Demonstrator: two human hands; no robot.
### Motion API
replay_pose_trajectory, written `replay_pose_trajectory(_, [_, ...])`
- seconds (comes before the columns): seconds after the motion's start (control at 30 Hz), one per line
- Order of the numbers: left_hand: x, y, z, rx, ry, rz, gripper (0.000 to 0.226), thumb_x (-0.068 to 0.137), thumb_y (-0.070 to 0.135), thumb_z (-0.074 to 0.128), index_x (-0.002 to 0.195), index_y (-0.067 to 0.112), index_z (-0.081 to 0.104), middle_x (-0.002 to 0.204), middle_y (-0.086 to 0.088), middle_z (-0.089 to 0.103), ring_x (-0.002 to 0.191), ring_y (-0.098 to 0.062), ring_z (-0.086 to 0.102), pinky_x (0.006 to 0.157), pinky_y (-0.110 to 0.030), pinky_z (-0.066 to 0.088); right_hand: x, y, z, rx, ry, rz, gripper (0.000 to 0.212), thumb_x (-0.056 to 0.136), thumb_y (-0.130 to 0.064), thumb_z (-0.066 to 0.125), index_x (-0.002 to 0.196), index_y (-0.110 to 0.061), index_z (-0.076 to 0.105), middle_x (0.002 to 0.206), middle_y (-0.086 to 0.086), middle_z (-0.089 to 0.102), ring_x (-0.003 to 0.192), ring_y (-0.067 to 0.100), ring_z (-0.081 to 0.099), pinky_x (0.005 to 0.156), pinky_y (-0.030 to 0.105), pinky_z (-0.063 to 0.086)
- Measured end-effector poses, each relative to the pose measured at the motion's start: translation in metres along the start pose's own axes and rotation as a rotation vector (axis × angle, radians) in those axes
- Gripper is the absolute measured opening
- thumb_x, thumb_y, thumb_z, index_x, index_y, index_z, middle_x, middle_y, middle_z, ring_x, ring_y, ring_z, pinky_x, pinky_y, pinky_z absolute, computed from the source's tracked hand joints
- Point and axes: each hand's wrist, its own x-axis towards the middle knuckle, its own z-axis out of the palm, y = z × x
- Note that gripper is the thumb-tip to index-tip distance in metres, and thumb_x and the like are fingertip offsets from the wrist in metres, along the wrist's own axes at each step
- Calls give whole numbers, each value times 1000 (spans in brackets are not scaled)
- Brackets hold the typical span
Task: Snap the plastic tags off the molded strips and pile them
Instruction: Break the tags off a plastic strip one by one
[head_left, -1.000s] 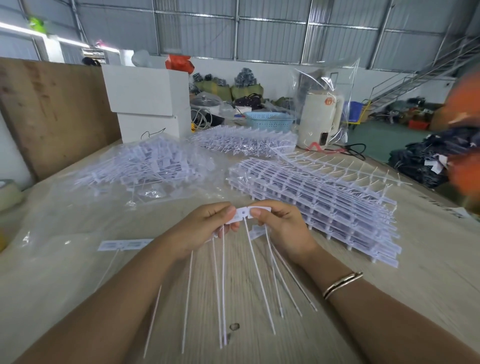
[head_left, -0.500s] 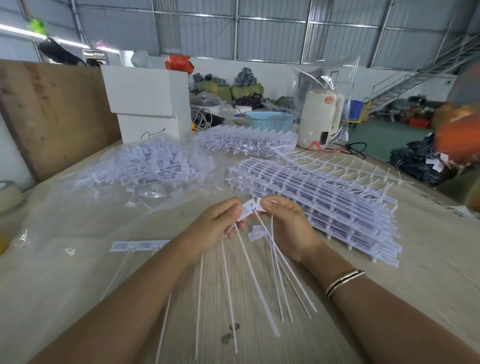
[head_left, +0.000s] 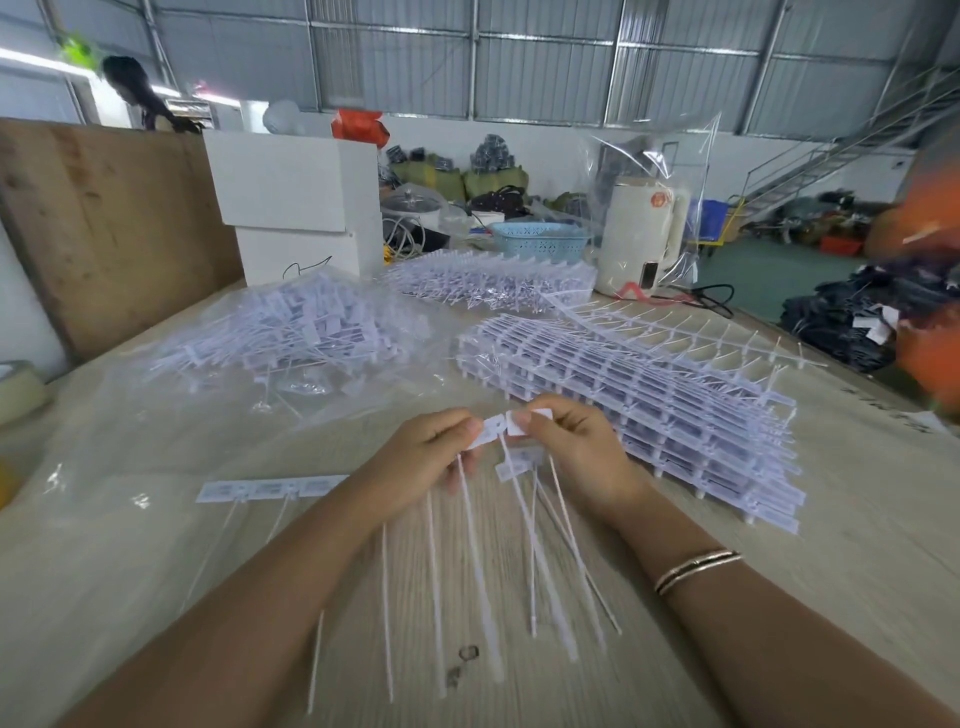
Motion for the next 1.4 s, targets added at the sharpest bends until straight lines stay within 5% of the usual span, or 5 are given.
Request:
replay_pose_trajectory(0.43, [-5, 9, -12, -324, 35, 82, 30, 87, 38, 46, 63, 29, 61, 56, 5, 43, 46, -4, 36, 47, -12, 30, 1, -13, -1, 513, -29, 91, 18, 83, -13, 58, 67, -16, 52, 89, 15, 72, 95, 28, 67, 77, 41, 53])
replay_pose_trajectory(0.8, [-5, -4, -11, 359, -6, 5, 23, 92, 13, 44, 85, 34, 48, 77, 7, 65, 64, -24, 57, 58, -34, 43, 7, 8, -14, -884, -78, 114, 15, 90, -27, 61, 97, -16, 69, 91, -1, 64, 84, 15, 58, 73, 22, 40])
replay_pose_trajectory(1.03, [-4, 6, 4, 361, 9, 202, 10, 90, 7, 56, 94, 16, 55, 73, 15, 44, 62, 17, 46, 58, -5, 33, 3, -1, 4, -695, -129, -62, 24, 92, -21, 58, 86, -1, 71, 81, 5, 61, 76, 12, 54, 73, 22, 39])
replay_pose_trajectory(1.23, [-2, 0, -9, 623, -26, -21, 29, 93, 44, 46, 72, 26, 52, 71, 8, 58, 64, -7, 54, 62, -28, 39, 0, -8, 7, -527, -156, -31, 26, 92, -9, 56, 75, 10, 61, 76, 22, 53, 72, 19, 46, 73, 28, 37])
replay_pose_trajectory(1.4, [-5, 1, -13, 242, -133, -49, 35, 95, 31, 51, 61, 24, 56, 57, 12, 61, 57, 0, 54, 63, -21, 40, -3, -9, 8, -497, -224, 34, 24, 89, -19, 62, 79, 3, 65, 74, 20, 56, 67, 12, 48, 62, 16, 37])
